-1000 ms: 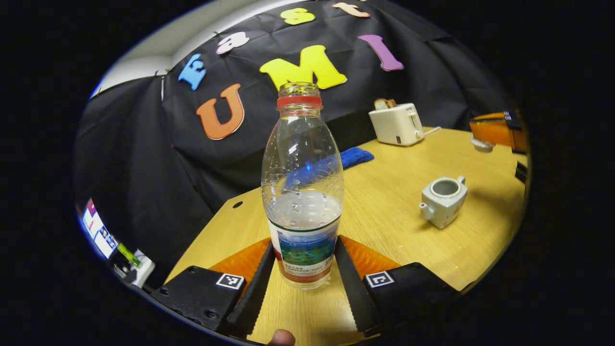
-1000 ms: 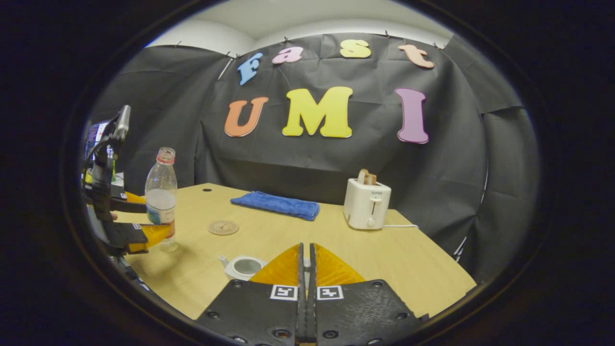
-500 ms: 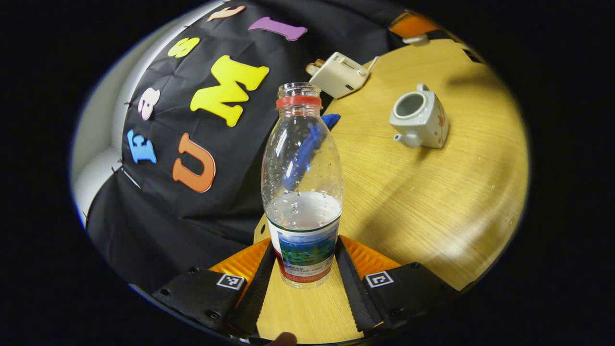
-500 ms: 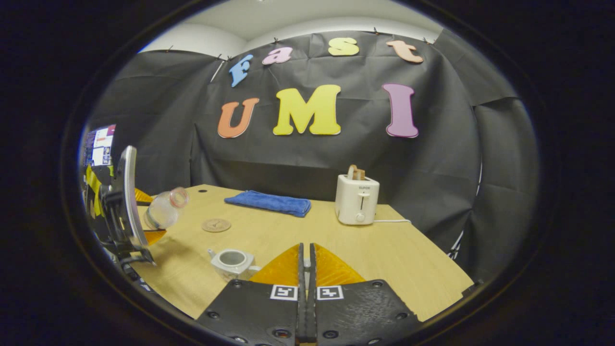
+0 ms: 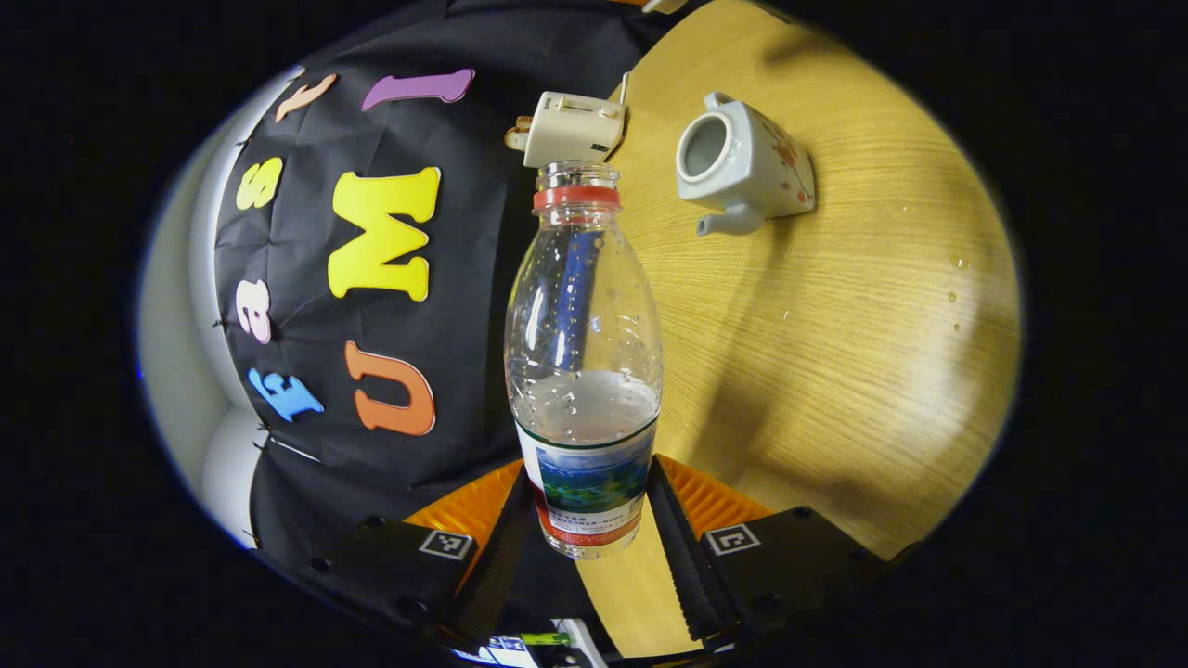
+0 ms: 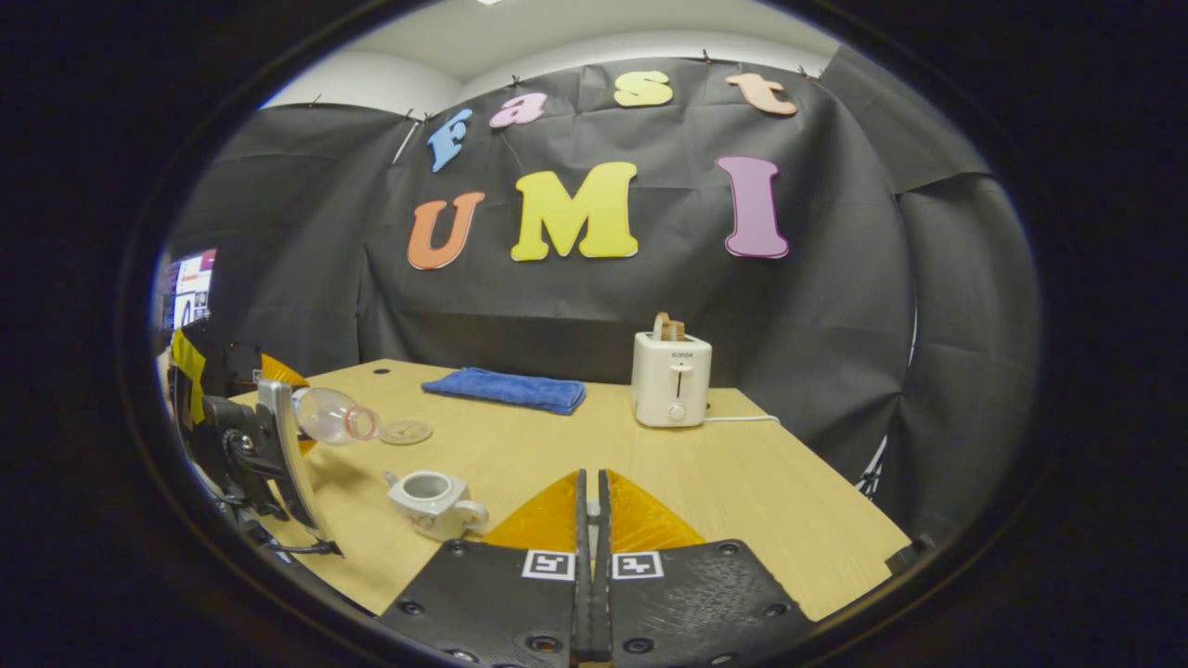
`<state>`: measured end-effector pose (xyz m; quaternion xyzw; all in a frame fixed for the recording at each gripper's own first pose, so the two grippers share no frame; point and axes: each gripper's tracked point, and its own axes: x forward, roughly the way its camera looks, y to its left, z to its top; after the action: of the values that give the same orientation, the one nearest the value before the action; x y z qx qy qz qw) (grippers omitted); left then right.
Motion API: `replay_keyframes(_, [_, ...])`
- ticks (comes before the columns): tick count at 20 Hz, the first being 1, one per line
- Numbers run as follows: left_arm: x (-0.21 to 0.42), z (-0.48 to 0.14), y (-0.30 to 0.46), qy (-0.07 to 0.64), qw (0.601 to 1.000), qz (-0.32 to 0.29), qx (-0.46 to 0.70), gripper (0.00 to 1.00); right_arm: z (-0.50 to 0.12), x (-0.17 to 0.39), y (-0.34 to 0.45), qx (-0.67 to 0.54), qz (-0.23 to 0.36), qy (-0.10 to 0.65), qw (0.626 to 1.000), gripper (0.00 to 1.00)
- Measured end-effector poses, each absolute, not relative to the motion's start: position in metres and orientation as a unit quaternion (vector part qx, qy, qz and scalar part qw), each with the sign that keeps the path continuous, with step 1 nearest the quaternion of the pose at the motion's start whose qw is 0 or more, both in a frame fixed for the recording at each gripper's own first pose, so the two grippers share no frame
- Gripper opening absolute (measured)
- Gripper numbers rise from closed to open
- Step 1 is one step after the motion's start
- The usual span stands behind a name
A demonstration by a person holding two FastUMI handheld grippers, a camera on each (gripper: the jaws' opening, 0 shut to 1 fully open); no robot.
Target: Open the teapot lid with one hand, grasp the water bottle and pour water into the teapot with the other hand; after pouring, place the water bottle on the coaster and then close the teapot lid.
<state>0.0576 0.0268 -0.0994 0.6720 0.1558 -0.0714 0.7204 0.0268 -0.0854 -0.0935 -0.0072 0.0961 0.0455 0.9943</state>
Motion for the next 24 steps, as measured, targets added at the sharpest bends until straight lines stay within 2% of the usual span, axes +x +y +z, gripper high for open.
replay_keyframes(10, [0.063,-0.078,0.021,0.123,0.654,-0.064,0.743,0.75,-0.098,0.019,-0.102,-0.005,0.032,0.099,0.995,0.0])
replay_keyframes(11, [0.062,-0.078,0.018,0.119,0.648,-0.064,0.75,0.8,-0.099,0.018,-0.104,-0.006,0.031,0.099,0.995,0.0])
replay_keyframes(12, [0.062,-0.078,0.016,0.117,0.643,-0.062,0.754,0.75,-0.1,0.018,-0.105,-0.006,0.031,0.1,0.995,0.0])
replay_keyframes(24, [0.072,-0.064,0.001,0.081,0.582,-0.048,0.808,0.75,-0.102,0.015,-0.118,-0.002,0.022,0.098,0.995,0.0])
